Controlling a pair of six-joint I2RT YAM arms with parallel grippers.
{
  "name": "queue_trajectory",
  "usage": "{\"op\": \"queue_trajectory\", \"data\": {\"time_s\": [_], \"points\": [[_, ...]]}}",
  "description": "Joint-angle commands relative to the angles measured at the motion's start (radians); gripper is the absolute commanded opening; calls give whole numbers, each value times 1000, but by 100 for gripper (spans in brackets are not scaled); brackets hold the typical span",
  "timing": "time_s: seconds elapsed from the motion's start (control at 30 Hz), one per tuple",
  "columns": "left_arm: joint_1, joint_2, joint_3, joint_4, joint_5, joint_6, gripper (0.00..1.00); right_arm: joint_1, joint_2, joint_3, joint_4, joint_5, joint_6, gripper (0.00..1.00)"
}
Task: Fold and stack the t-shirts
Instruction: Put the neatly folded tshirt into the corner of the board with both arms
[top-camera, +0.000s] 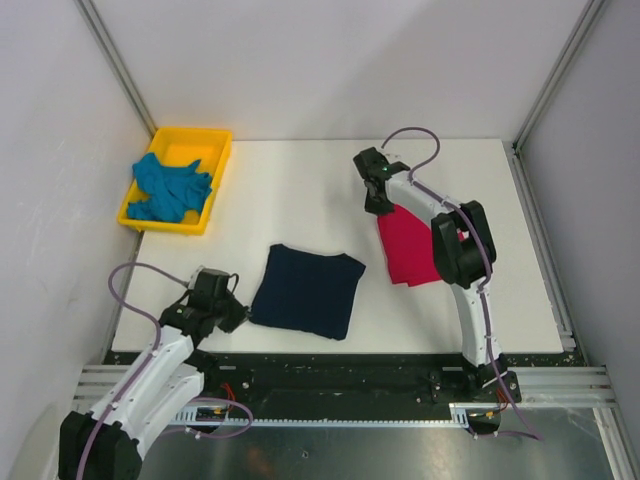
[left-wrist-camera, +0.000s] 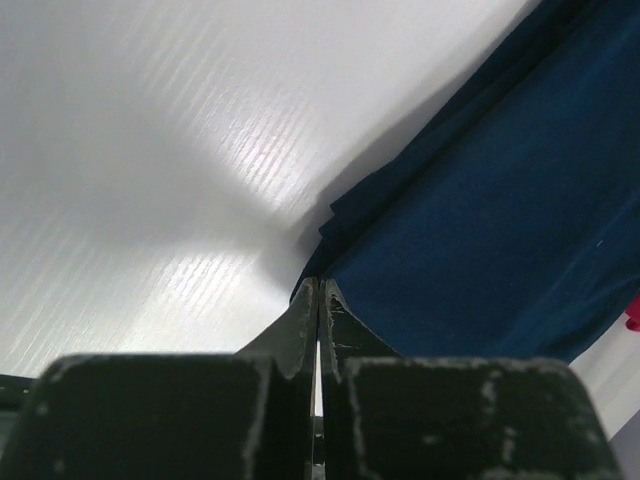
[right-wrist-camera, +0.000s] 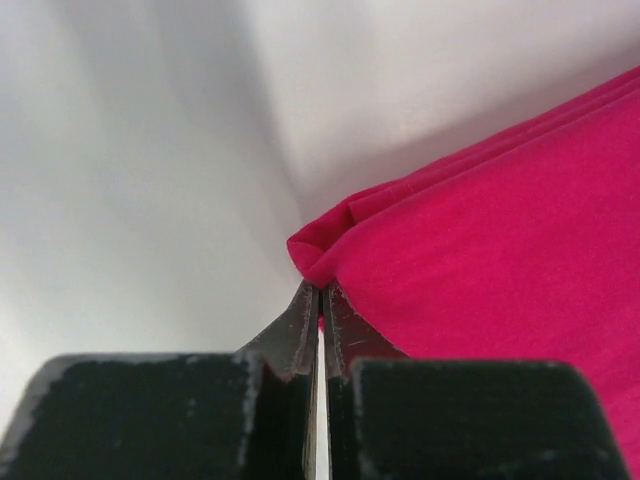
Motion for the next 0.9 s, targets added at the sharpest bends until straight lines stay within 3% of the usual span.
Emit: {"op": "queue_trajectory", "data": {"time_s": [0.0,0.07,0.23,0.33,0.63,0.87], "points": [[6,-27,-23,-72,-2,-43,0,24,45,97,-18,-67,29,0],[-5,-34,-32,-78,4,-53,0,25,49,100,-6,-98,27,6],[-17,-22,-29,-86,2,-59,0,26,-28,67,39,-160,-3,45],[-17,-7,-20,-88,-6,-57,0,20,-127,2,78,-219,-10,59],[-17,30,27,-86,-24,-47,0,16,-450,-453,274,-380,52,65],[-17,52,38,-87,-33,-43,0,78,-521,-656,403,-456,82,65]]}}
